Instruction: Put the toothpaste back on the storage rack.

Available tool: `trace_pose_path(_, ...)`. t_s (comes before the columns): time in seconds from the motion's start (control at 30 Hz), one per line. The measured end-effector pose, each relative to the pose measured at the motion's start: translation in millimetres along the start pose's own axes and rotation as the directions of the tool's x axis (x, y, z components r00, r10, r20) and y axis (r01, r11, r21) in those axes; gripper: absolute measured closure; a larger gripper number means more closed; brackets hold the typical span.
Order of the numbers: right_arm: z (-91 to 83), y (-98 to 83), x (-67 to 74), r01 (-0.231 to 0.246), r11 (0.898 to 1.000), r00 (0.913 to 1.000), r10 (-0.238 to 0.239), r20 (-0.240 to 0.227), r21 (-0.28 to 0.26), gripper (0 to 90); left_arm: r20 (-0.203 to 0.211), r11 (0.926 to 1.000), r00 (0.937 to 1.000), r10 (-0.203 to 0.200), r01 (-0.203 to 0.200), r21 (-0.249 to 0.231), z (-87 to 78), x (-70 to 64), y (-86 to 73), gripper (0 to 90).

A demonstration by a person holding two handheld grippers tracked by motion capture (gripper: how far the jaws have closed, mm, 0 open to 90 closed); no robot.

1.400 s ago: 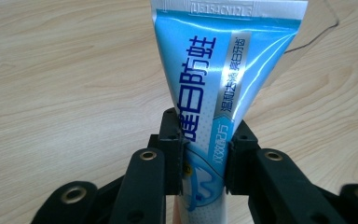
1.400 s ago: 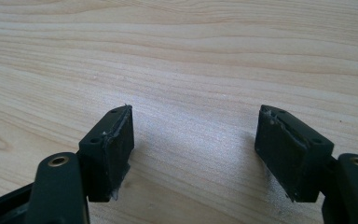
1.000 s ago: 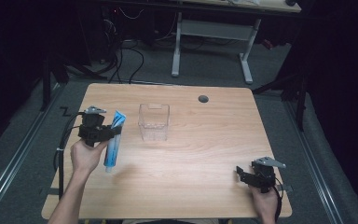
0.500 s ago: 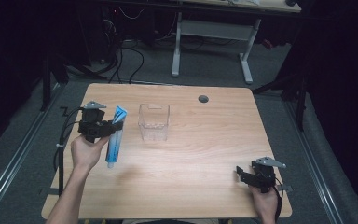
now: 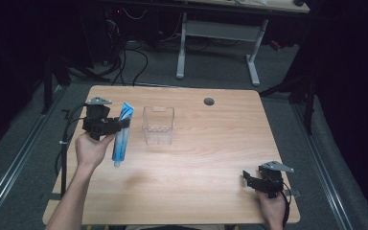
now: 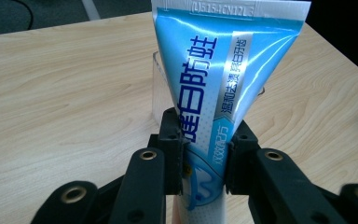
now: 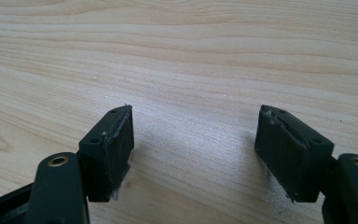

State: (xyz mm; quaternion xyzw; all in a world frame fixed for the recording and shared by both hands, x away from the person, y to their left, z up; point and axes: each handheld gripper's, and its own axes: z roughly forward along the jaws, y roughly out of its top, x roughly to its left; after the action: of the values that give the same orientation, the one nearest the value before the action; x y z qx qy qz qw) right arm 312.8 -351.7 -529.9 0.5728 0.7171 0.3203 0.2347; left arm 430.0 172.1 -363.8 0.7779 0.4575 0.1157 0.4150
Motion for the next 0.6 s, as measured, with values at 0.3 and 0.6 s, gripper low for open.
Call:
trace_pose_path(0.3,0.0,0.0,0.1,0.001,1.0,1.0,-0.001,0.0,0.001,28.1,0.0,0.9998,0.9999,0.016,-0.016,-0.008,-1.1,-3.7,11.2,73.1)
trace_pose_path(0.6,0.0,0.0,0.0,0.001,1.0,1.0,-0.001,0.0,0.0,28.1,-0.002,0.9991,0.9992,0.039,-0.039,-0.014,3.3,-10.4,25.1,73.0)
